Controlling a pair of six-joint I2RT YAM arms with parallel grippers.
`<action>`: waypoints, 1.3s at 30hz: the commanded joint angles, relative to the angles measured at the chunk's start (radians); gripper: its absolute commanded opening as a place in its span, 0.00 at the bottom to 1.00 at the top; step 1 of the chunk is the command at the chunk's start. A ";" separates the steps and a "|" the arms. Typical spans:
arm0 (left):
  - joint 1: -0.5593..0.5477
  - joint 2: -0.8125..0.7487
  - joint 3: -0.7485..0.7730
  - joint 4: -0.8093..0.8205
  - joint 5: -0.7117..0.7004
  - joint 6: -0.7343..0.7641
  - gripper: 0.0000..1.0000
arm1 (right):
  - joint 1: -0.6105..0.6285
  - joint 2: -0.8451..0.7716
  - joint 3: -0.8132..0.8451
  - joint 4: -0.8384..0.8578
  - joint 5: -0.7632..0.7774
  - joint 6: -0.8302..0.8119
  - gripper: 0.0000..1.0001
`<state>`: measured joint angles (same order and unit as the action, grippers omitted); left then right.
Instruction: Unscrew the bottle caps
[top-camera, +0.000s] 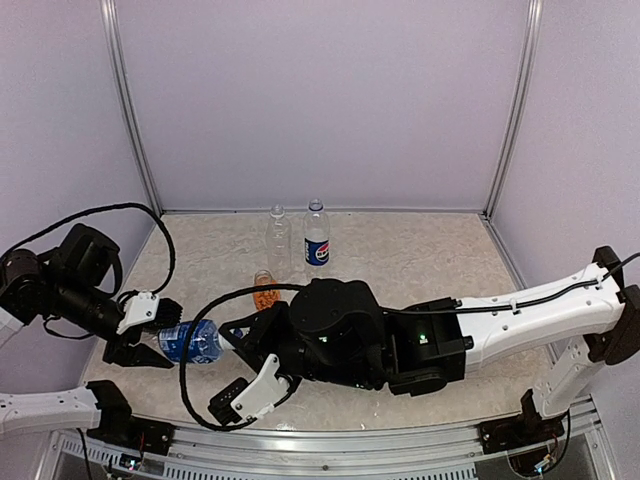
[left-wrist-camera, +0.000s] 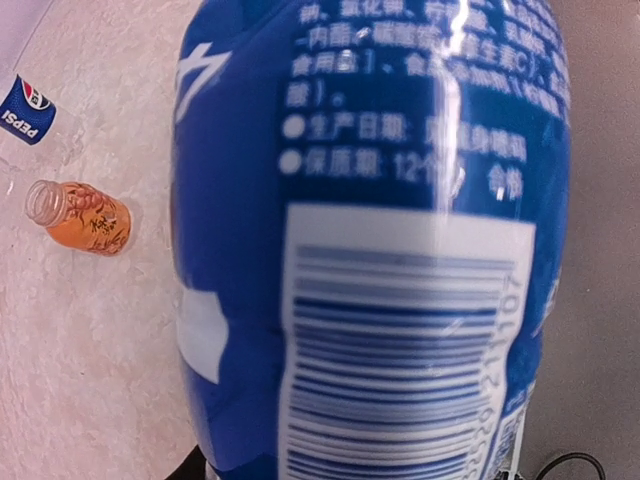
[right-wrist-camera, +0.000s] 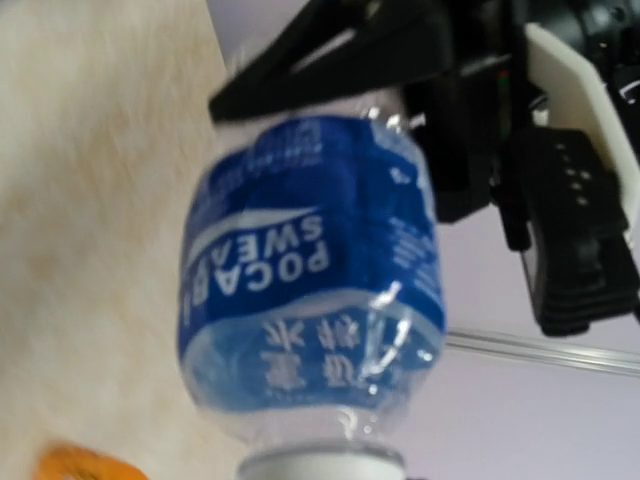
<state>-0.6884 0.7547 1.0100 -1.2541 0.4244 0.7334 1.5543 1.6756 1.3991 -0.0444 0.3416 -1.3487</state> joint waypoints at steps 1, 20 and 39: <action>-0.006 -0.004 0.002 0.133 0.143 -0.178 0.32 | 0.024 0.052 0.007 0.143 0.094 -0.167 0.00; -0.009 -0.046 -0.216 0.879 -0.629 0.156 0.33 | -0.344 -0.102 0.129 -0.042 -0.406 1.311 0.99; -0.042 -0.015 -0.257 0.951 -0.671 0.291 0.32 | -0.502 0.116 0.348 -0.168 -0.707 1.884 0.60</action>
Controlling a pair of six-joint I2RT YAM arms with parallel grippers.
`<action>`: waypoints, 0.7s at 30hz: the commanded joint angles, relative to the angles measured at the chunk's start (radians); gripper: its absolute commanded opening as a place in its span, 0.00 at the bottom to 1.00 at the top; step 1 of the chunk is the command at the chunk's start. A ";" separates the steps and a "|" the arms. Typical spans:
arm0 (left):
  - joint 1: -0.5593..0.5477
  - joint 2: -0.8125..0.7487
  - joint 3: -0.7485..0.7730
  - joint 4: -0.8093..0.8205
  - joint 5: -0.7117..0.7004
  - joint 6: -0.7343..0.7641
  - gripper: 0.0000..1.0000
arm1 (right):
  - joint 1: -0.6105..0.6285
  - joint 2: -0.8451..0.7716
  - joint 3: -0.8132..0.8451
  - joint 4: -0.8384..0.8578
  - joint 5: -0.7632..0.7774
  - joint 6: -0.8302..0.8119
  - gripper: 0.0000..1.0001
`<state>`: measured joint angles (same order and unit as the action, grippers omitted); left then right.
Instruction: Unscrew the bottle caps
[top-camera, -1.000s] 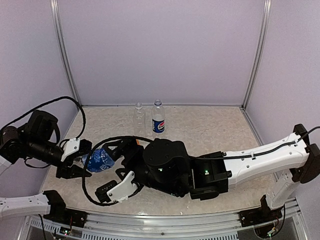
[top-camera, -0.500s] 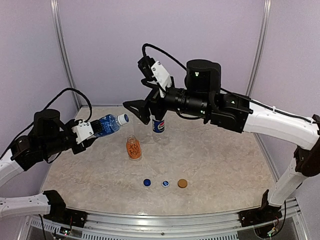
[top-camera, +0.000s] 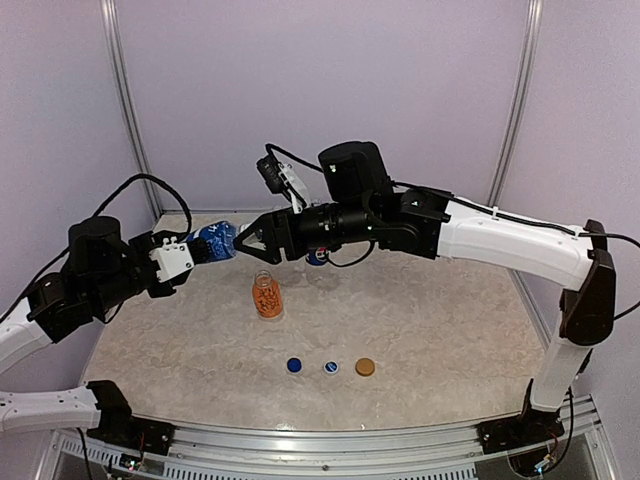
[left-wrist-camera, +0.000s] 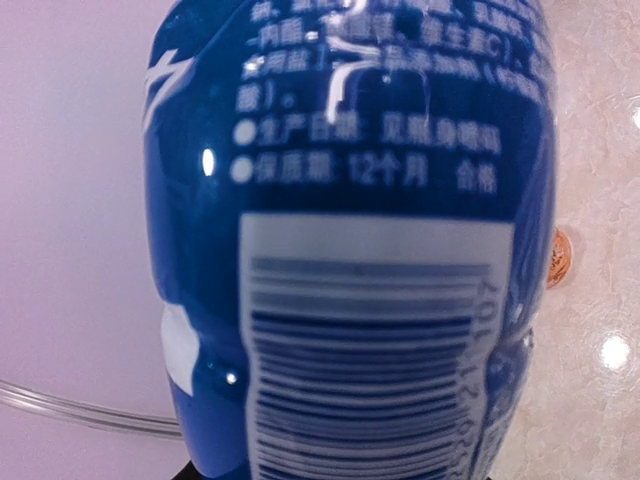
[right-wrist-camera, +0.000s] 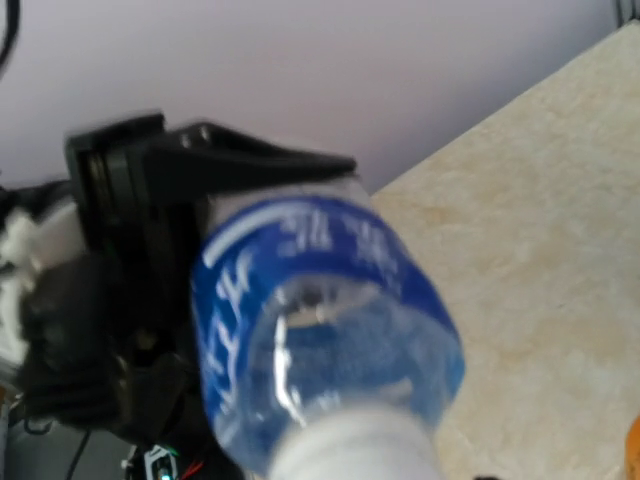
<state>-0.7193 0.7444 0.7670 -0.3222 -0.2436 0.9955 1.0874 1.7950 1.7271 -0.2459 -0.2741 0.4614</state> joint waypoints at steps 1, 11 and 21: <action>-0.012 -0.005 -0.013 0.020 -0.002 0.028 0.32 | -0.041 0.000 0.017 0.037 -0.100 0.084 0.58; -0.016 -0.005 -0.014 0.016 0.008 0.031 0.31 | -0.050 0.036 0.039 0.020 -0.147 0.109 0.19; -0.015 -0.009 0.078 -0.179 0.142 -0.111 0.29 | 0.013 0.022 0.080 -0.104 -0.102 -0.151 0.00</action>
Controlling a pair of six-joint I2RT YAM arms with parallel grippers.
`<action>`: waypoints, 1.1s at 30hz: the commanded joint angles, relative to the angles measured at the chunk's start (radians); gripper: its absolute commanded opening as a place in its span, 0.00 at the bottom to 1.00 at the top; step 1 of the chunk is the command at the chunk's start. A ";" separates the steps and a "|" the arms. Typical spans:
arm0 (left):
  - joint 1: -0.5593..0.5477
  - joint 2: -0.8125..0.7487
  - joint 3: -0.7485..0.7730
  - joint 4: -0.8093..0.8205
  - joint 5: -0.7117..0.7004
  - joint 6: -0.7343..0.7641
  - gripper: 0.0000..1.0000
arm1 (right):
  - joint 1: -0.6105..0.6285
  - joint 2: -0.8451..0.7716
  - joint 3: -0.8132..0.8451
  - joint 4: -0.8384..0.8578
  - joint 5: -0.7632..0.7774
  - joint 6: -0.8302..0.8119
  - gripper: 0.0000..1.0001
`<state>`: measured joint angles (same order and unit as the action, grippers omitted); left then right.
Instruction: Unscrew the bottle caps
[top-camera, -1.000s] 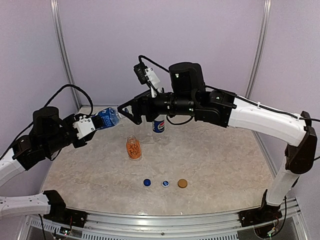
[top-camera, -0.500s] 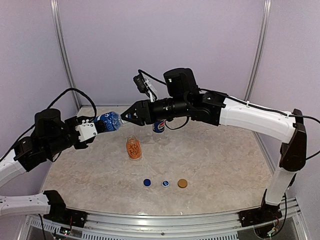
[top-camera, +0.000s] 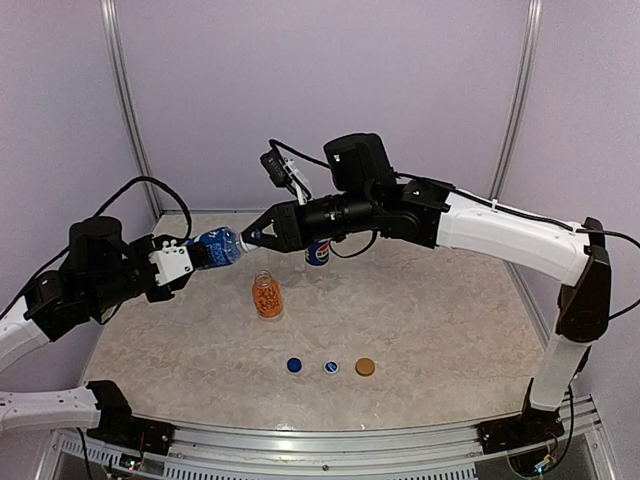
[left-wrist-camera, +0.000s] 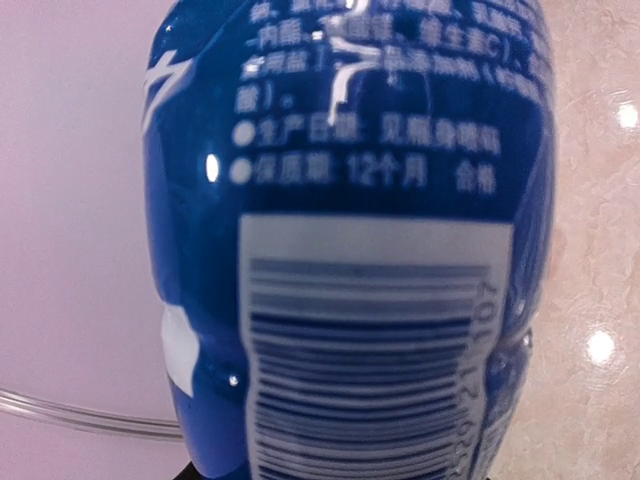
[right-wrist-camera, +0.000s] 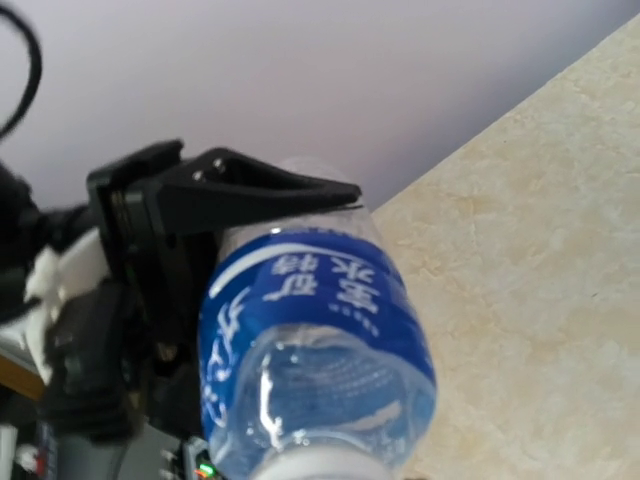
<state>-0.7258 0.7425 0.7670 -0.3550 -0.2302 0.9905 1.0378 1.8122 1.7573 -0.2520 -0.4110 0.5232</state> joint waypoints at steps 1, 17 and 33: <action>-0.008 -0.012 0.104 -0.260 0.207 -0.120 0.29 | 0.096 -0.001 0.060 -0.148 0.115 -0.319 0.00; -0.020 -0.031 0.236 -0.736 0.628 -0.102 0.28 | 0.526 -0.046 -0.275 0.167 1.047 -1.738 0.00; -0.024 -0.065 0.174 -0.640 0.537 -0.159 0.28 | 0.561 -0.053 -0.457 0.803 1.202 -2.063 0.99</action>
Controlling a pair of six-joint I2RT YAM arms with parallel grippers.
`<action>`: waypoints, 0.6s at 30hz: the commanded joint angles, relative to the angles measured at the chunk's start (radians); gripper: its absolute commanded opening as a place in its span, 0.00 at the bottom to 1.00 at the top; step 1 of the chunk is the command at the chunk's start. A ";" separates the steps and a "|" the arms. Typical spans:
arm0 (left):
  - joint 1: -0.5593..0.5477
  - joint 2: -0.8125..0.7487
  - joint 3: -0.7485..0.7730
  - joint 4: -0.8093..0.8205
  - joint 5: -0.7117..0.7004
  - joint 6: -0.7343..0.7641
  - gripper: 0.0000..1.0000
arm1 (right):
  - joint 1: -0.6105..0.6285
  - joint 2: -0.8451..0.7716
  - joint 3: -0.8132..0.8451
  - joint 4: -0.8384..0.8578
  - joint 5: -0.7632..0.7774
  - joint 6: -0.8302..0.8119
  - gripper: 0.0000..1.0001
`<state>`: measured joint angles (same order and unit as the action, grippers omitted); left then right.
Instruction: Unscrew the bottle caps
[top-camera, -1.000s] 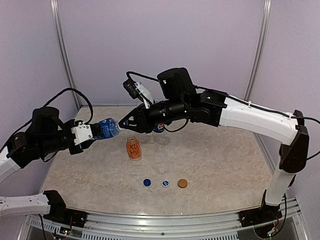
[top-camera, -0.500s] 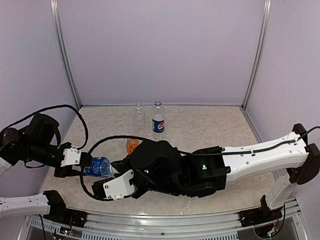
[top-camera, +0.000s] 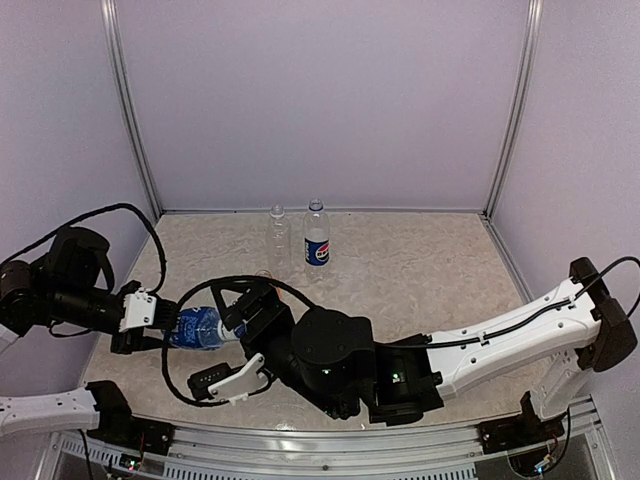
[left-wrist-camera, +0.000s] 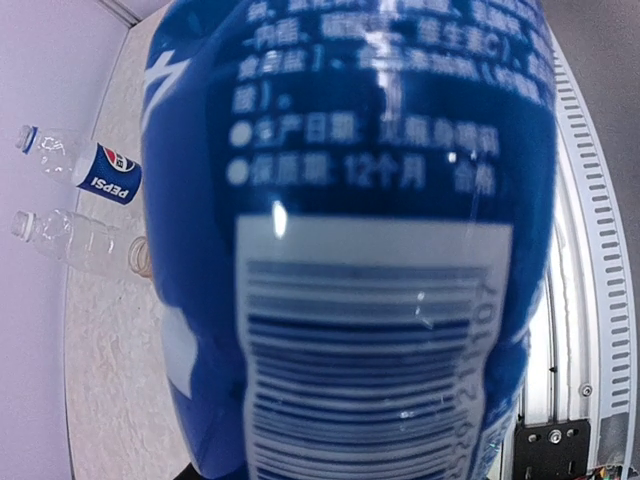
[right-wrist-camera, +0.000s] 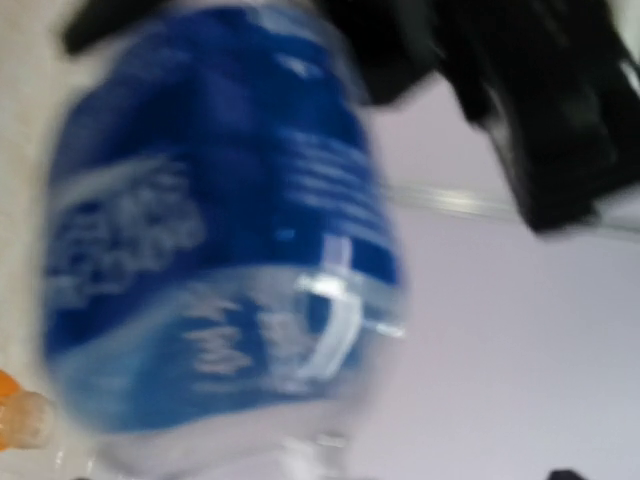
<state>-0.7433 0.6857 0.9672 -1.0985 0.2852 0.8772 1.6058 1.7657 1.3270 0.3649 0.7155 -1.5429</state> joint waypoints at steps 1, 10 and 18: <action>-0.005 -0.008 -0.034 0.130 0.001 -0.055 0.28 | -0.007 -0.022 -0.028 0.171 0.070 0.030 0.99; -0.003 -0.014 -0.125 0.446 -0.242 -0.047 0.28 | -0.085 -0.169 0.128 -0.425 -0.366 0.924 0.99; -0.005 0.002 -0.177 0.600 -0.359 0.024 0.28 | -0.394 -0.193 0.163 -0.399 -0.774 1.824 0.99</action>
<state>-0.7433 0.6807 0.8059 -0.6189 0.0048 0.8669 1.3235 1.5673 1.4574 0.0219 0.2031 -0.3370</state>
